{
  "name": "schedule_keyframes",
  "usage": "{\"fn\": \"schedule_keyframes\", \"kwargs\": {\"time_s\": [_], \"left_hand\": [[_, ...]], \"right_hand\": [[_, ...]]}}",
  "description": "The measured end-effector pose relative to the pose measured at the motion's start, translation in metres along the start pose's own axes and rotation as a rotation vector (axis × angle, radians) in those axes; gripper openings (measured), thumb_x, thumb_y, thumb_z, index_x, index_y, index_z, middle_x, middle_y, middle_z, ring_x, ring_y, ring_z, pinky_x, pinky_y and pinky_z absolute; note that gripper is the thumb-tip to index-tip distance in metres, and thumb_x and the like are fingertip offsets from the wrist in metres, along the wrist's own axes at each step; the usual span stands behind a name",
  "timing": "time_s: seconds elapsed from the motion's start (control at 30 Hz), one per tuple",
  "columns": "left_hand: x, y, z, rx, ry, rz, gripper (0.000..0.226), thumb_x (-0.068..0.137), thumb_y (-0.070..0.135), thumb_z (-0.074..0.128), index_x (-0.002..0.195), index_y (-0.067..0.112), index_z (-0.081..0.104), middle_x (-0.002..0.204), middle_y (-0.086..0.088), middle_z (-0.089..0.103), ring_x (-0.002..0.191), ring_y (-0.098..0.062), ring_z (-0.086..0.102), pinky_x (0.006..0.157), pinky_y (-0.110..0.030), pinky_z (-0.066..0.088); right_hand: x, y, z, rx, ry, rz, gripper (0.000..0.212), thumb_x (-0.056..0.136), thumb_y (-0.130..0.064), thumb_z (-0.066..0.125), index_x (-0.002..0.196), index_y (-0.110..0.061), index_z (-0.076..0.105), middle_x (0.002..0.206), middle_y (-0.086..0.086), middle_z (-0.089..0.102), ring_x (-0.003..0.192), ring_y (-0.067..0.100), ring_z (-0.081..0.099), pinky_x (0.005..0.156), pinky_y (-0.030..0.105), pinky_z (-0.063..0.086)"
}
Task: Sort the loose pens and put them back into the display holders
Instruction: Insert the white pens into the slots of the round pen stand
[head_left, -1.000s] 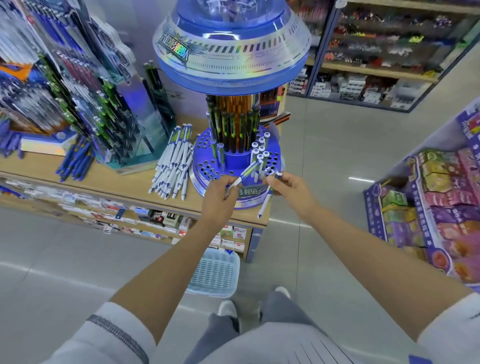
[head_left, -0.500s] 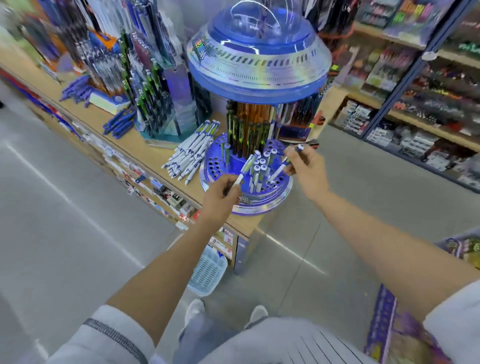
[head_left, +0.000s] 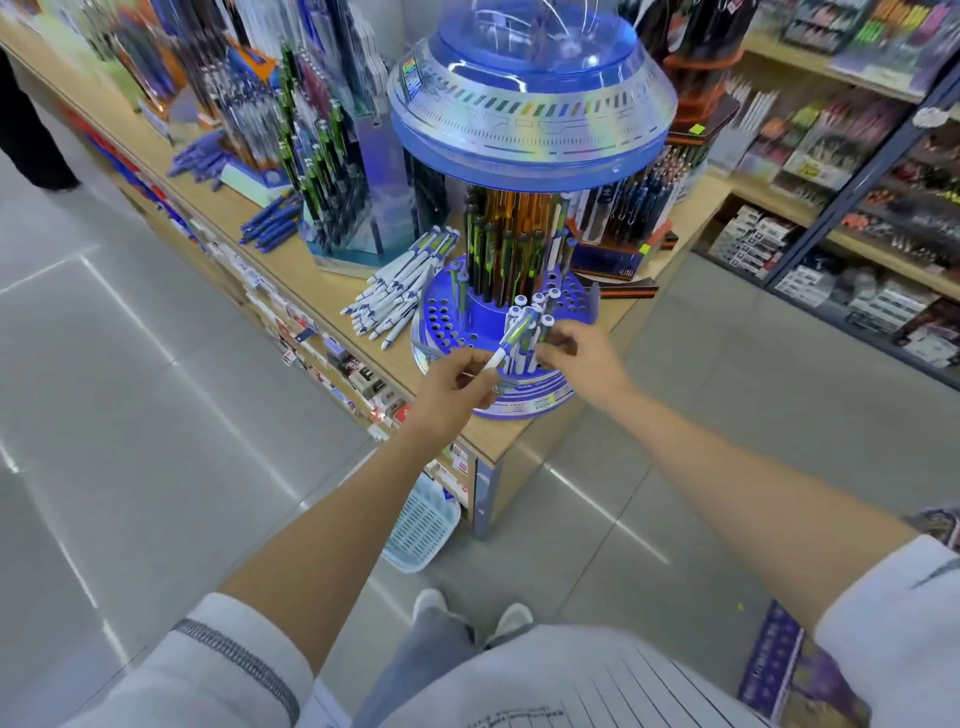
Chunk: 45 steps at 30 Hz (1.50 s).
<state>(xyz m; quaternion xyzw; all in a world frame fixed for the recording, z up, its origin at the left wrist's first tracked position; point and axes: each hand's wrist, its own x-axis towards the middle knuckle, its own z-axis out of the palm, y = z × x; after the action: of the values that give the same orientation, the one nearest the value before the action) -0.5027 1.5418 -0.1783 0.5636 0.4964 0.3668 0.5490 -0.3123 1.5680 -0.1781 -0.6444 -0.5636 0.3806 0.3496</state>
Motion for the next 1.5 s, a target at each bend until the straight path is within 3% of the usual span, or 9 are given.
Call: {"fn": "schedule_keyframes", "kwargs": {"time_s": [0.13, 0.33, 0.47, 0.6, 0.73, 0.93, 1.17, 1.3, 1.5], "left_hand": [[0.007, 0.002, -0.003, 0.004, -0.043, 0.019, 0.012, 0.094, 0.008, 0.058, 0.094, 0.017, 0.067, 0.075, 0.001, 0.062, 0.072, -0.014, 0.059, 0.073, -0.026, 0.052], [0.014, 0.009, 0.0, 0.151, -0.044, 0.117, 0.015, 0.091, 0.012, 0.063, 0.104, 0.014, 0.07, 0.076, 0.008, 0.061, 0.063, 0.006, 0.054, 0.062, -0.009, 0.042], [0.026, 0.005, 0.005, 0.26, -0.097, 0.182, 0.014, 0.088, 0.022, 0.068, 0.1, 0.023, 0.074, 0.084, 0.004, 0.068, 0.079, -0.007, 0.058, 0.074, -0.019, 0.045], [0.033, 0.007, 0.006, 0.475, 0.064, 0.279, 0.022, 0.082, 0.033, 0.072, 0.1, 0.02, 0.068, 0.094, 0.013, 0.062, 0.099, -0.013, 0.053, 0.087, -0.032, 0.043], [0.033, 0.002, -0.003, 0.643, 0.101, 0.25, 0.048, 0.079, 0.036, 0.075, 0.118, 0.014, 0.056, 0.117, 0.0, 0.058, 0.113, -0.02, 0.05, 0.098, -0.04, 0.041], [0.042, -0.019, -0.007, 0.83, -0.07, 0.145, 0.067, 0.084, 0.052, 0.065, 0.14, 0.021, 0.043, 0.152, 0.0, 0.037, 0.143, -0.02, 0.026, 0.12, -0.046, 0.008], [0.048, -0.023, -0.015, 0.857, -0.126, 0.106, 0.067, 0.087, 0.05, 0.062, 0.142, 0.018, 0.043, 0.155, -0.003, 0.032, 0.144, -0.018, 0.024, 0.12, -0.04, 0.005], [0.05, -0.027, -0.018, 0.874, -0.131, 0.114, 0.063, 0.088, 0.05, 0.061, 0.139, 0.017, 0.047, 0.153, -0.003, 0.036, 0.143, -0.017, 0.028, 0.119, -0.037, 0.006], [0.051, -0.029, -0.021, 0.877, -0.124, 0.133, 0.059, 0.088, 0.05, 0.06, 0.136, 0.017, 0.05, 0.151, -0.002, 0.039, 0.14, -0.017, 0.032, 0.119, -0.038, 0.011]], "right_hand": [[-0.004, -0.003, 0.001, 0.041, 0.075, 0.056, 0.031, 0.082, 0.001, 0.069, 0.097, -0.019, 0.051, 0.085, -0.001, 0.063, 0.077, 0.02, 0.062, 0.079, 0.036, 0.054], [-0.024, -0.01, -0.002, 0.279, 0.074, -0.003, 0.009, 0.092, -0.007, 0.061, 0.085, -0.012, 0.062, 0.07, -0.001, 0.059, 0.057, 0.005, 0.052, 0.06, 0.019, 0.044], [-0.03, -0.014, 0.0, 0.334, 0.046, 0.013, 0.018, 0.091, -0.012, 0.064, 0.093, 0.006, 0.064, 0.07, 0.009, 0.063, 0.055, 0.006, 0.058, 0.059, 0.017, 0.049], [-0.027, -0.011, -0.012, 0.422, 0.259, 0.017, 0.009, 0.096, -0.01, 0.057, 0.091, -0.003, 0.06, 0.071, 0.009, 0.065, 0.057, 0.011, 0.062, 0.058, 0.021, 0.052], [-0.018, -0.003, -0.026, 0.36, 0.472, -0.011, 0.011, 0.098, -0.011, 0.053, 0.087, -0.013, 0.054, 0.078, 0.009, 0.064, 0.06, 0.008, 0.064, 0.059, 0.021, 0.052], [-0.003, 0.001, -0.007, 0.102, 0.282, -0.008, 0.008, 0.096, -0.02, 0.057, 0.098, -0.013, 0.061, 0.088, 0.003, 0.068, 0.08, 0.014, 0.067, 0.076, 0.028, 0.055], [0.01, 0.002, 0.002, -0.22, 0.128, -0.045, 0.013, 0.093, -0.01, 0.059, 0.103, -0.001, 0.06, 0.093, 0.006, 0.064, 0.084, 0.019, 0.06, 0.065, 0.015, 0.041], [0.011, 0.009, 0.003, -0.078, 0.083, 0.012, 0.019, 0.09, -0.005, 0.062, 0.104, -0.011, 0.052, 0.096, 0.003, 0.063, 0.091, 0.021, 0.063, 0.081, 0.032, 0.053], [0.009, 0.015, 0.004, -0.008, 0.064, 0.018, 0.007, 0.093, -0.007, 0.059, 0.097, -0.012, 0.061, 0.095, 0.003, 0.065, 0.086, 0.012, 0.063, 0.076, 0.023, 0.05]]}}
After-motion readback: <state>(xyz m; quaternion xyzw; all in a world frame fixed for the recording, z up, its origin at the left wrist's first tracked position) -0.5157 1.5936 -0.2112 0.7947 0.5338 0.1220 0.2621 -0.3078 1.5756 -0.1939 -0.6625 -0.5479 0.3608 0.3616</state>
